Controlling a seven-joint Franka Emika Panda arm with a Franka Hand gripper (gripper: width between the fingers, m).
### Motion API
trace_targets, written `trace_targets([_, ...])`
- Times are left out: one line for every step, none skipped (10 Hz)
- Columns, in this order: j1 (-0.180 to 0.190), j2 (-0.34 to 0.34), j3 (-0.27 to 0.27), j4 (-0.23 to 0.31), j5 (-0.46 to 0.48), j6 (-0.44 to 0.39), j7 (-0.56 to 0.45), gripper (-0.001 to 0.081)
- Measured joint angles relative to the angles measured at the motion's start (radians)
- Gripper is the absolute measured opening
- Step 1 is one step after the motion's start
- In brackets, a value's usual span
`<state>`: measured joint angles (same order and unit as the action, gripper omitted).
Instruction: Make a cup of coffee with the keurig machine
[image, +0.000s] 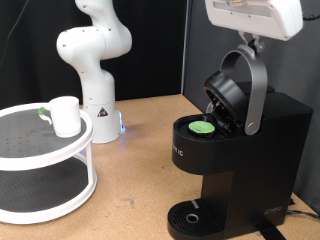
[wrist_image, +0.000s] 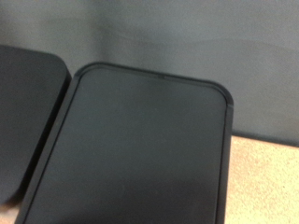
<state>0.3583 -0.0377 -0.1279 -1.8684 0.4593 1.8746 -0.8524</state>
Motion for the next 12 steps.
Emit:
trace_targets([-0.007, -0.002, -0.006, -0.001, -0.004, -0.004, -0.013, 0.0000])
trace_targets([-0.014, -0.005, -0.014, -0.002, -0.008, -0.015, -0.030, 0.0000])
trace_targets([-0.021, -0.008, -0.023, -0.005, -0.015, -0.024, -0.048, 0.0000])
trace_targets([-0.029, -0.012, -0.032, -0.010, -0.020, -0.028, -0.069, 0.0000])
trace_targets([-0.038, -0.015, -0.039, -0.018, -0.022, -0.030, -0.090, 0.0000])
trace_targets([-0.045, -0.019, -0.048, -0.027, -0.024, -0.030, -0.114, 0.0000])
trace_targets([-0.054, -0.021, -0.056, -0.037, -0.029, -0.030, -0.138, 0.0000])
trace_targets([-0.061, -0.023, -0.062, -0.045, -0.037, -0.030, -0.159, 0.0000])
trace_targets([-0.066, -0.026, -0.070, -0.054, -0.046, -0.030, -0.182, 0.0000])
trace_targets([-0.072, -0.027, -0.076, -0.064, -0.052, -0.030, -0.205, 0.0000])
trace_targets([-0.077, -0.031, -0.082, -0.075, -0.058, -0.030, -0.226, 0.0000])
trace_targets([-0.083, -0.036, -0.086, -0.086, -0.061, -0.030, -0.240, 0.0000])
